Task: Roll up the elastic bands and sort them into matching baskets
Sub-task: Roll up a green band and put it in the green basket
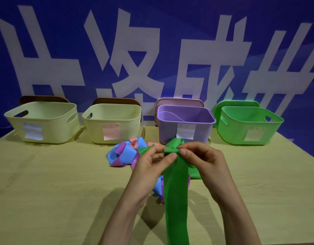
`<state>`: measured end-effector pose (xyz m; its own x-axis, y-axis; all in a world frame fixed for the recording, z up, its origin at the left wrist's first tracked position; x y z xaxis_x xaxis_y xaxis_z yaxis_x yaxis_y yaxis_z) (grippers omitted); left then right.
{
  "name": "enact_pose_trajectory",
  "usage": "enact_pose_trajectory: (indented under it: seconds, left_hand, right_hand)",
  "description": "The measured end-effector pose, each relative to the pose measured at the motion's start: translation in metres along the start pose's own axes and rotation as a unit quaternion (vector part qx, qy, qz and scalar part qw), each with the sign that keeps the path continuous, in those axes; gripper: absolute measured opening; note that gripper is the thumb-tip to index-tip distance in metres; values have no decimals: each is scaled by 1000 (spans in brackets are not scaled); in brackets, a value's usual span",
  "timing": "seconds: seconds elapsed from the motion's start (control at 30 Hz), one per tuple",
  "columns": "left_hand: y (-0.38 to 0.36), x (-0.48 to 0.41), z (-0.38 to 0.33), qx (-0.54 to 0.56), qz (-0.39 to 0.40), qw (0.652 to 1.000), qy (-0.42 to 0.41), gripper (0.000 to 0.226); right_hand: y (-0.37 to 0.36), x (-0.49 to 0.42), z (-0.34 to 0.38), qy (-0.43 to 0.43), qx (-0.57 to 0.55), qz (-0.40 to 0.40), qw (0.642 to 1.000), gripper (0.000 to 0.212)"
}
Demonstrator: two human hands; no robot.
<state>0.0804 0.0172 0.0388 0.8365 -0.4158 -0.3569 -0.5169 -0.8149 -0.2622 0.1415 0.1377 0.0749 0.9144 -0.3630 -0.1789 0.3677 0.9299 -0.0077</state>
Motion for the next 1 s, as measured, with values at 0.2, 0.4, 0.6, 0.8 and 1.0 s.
enact_pose_trajectory:
  seconds: [0.2, 0.4, 0.6, 0.8, 1.0]
  left_hand:
    - [4, -2, -2, 13, -3, 1000, 7, 16]
    - [4, -5, -10, -17, 5, 1000, -21, 26]
    - [11, -7, -10, -22, -32, 999, -35, 17]
    - [8, -7, -17, -61, -7, 996, -63, 19]
    - [4, -6, -17, -60, 1, 996, -60, 32]
  right_hand:
    - [3, 1, 0, -1, -7, -13, 1000, 22]
    - [1, 1, 6, 21, -13, -4, 1000, 29]
    - [-8, 5, 2, 8, -2, 41, 999, 28]
    - [-9, 2, 0, -4, 76, 31, 997, 21]
    - [-5, 1, 1, 5, 42, 5, 999, 18]
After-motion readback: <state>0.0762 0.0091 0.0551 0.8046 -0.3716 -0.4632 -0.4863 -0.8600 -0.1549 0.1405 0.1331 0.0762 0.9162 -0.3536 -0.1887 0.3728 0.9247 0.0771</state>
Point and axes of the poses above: each hand's wrist, its own x-axis away from the middle knuckle, its own y-axis out of the back of the hand, z = x × y, the point moved 9 cm from there along -x, towards the middle knuckle, and after that the axes turned 11 degrees about -y, right-handed, at the moved point
